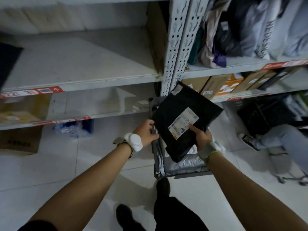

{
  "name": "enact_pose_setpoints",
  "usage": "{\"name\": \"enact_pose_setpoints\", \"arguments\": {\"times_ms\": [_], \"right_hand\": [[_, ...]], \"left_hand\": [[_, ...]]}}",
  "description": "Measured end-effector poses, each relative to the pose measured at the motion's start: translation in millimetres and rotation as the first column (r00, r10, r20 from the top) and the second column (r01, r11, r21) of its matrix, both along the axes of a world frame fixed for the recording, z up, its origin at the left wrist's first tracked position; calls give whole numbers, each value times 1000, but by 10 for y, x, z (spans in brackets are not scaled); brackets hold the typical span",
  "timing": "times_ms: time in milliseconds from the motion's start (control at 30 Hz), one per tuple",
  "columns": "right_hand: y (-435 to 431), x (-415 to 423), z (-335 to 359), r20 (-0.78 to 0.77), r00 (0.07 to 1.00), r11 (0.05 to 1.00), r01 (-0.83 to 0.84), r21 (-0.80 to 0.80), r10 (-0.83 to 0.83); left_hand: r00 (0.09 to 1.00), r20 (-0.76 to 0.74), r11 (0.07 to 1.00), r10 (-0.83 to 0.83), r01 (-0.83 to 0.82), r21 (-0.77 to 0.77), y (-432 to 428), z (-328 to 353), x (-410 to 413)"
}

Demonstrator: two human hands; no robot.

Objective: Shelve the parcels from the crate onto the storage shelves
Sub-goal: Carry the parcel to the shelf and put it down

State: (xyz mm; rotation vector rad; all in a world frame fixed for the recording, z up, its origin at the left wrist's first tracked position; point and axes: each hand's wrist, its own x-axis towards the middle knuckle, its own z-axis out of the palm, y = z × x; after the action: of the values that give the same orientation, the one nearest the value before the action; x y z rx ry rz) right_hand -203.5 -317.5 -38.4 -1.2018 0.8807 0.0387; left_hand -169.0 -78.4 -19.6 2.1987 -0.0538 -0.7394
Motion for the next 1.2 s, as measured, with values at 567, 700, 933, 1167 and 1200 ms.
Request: {"name": "enact_pose_setpoints", "arguments": {"times_ms": [567, 700, 933, 1167, 1200], "right_hand": [[1917, 18, 3056, -456, 231, -345, -396, -851, 860], [2265, 5, 3399, -277, 342, -255, -109, -961, 898], [2433, -195, 3408, 445, 482, 362, 261, -895, 755], [2660, -255, 3245, 586, 451, 737, -466, -489, 674], [2717, -276, 3281, 616, 437, 749, -482, -454, 655]], "left_hand": [[909, 410, 969, 68, 37, -243, 1585, 1544, -355], [855, 366, 815, 368, -108, -569, 1779, 1747, -551], [697, 254, 521, 670, -199, -830, 2309, 2417, -766], [672, 291, 449, 681, -70, -891, 2540, 3149, -920], [667, 324, 471, 671, -47, -881, 2543, 3268, -953]]}}
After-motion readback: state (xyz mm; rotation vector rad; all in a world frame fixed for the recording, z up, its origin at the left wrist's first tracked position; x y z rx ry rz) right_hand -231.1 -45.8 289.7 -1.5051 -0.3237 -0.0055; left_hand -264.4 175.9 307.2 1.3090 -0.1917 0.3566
